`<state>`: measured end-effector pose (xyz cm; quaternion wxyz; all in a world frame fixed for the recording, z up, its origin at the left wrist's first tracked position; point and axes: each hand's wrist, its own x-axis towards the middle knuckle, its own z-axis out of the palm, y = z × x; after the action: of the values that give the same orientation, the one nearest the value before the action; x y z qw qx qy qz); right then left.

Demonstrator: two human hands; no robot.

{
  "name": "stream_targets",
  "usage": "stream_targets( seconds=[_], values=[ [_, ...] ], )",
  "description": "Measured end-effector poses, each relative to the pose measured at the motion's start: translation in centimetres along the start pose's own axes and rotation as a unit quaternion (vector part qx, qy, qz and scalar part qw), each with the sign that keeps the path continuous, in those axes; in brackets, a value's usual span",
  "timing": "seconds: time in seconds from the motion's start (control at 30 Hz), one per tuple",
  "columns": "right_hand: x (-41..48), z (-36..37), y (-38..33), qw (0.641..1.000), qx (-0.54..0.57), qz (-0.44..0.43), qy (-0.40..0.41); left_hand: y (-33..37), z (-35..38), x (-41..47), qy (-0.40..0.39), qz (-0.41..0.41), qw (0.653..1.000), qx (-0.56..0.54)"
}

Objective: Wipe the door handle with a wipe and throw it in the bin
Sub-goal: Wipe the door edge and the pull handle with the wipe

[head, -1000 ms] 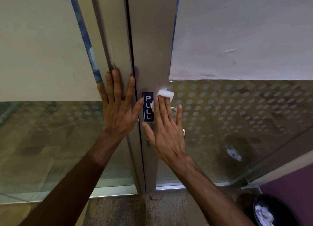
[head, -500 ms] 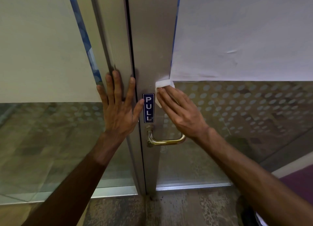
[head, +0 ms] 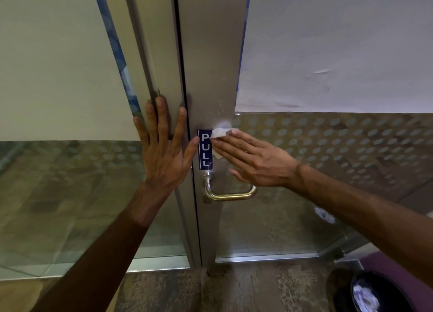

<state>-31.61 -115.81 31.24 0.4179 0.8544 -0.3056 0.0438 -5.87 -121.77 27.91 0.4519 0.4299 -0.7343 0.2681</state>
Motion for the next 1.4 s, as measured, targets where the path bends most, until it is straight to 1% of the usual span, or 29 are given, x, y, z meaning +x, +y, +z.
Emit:
stream_targets(
  seconds=[0.07, 0.13, 0.27, 0.37, 0.47, 0.53, 0.67, 0.77, 0.83, 0.9, 1.0, 1.1, 1.17, 1.27, 1.33, 1.4],
  values=[
    [-0.7, 0.4, -1.3, 0.999, 0.024, 0.002, -0.041, 0.0, 0.0, 0.0, -0.002, -0.001, 1.0, -0.001],
    [-1.0, 0.6, -2.0, 0.998, 0.034, 0.016, -0.058, 0.0, -0.1, 0.0, -0.005, -0.003, 1.0, -0.001],
    [-0.7, 0.2, -1.1, 0.997, -0.003, 0.018, -0.072, 0.1, -0.3, 0.1, -0.011, -0.001, 1.0, -0.003],
    [0.3, -0.7, 0.5, 0.997, -0.033, 0.05, -0.038, 0.1, -0.4, 0.0, -0.01, -0.001, 1.0, -0.004],
    [1.2, -1.1, 1.2, 0.995, -0.033, 0.089, 0.001, 0.2, -0.4, 0.1, -0.008, -0.001, 1.0, -0.004],
    [0.9, -0.9, 0.5, 0.995, -0.021, 0.101, -0.004, 0.2, -0.4, 0.2, -0.005, -0.001, 1.0, -0.004],
    [-1.2, 0.1, -2.7, 0.995, 0.007, 0.053, -0.079, 0.1, -0.3, 0.1, -0.004, -0.003, 1.0, -0.002],
    [-1.9, 0.1, -2.9, 0.994, 0.003, 0.035, -0.101, 0.1, -0.4, 0.1, -0.005, 0.0, 1.0, 0.0],
    [-1.5, -0.3, -2.2, 0.995, -0.02, 0.044, -0.09, 0.2, -0.4, 0.1, -0.007, -0.003, 1.0, 0.0],
    [-0.5, -1.2, -1.3, 0.995, -0.029, 0.079, -0.059, 0.2, -0.4, 0.2, -0.012, -0.009, 1.0, 0.002],
    [1.2, -2.1, -0.5, 0.991, 0.004, 0.136, -0.01, 0.3, -0.5, 0.2, -0.016, -0.009, 1.0, 0.004],
    [1.5, -2.0, -1.1, 0.987, 0.027, 0.159, -0.009, 0.2, -0.5, 0.2, -0.012, -0.006, 1.0, 0.002],
    [0.6, -1.4, -2.5, 0.989, 0.032, 0.139, -0.044, 0.1, -0.4, 0.2, -0.008, -0.003, 1.0, 0.002],
    [-1.3, -0.7, -4.7, 0.989, 0.044, 0.079, -0.116, 0.0, -0.3, 0.1, -0.007, -0.004, 1.0, 0.007],
    [-1.9, -0.7, -4.9, 0.988, 0.041, 0.06, -0.135, 0.0, -0.2, 0.1, -0.004, -0.003, 1.0, 0.009],
    [-1.8, -1.0, -4.2, 0.989, 0.025, 0.053, -0.137, -0.1, -0.1, 0.1, -0.004, -0.002, 1.0, 0.01]
  ],
)
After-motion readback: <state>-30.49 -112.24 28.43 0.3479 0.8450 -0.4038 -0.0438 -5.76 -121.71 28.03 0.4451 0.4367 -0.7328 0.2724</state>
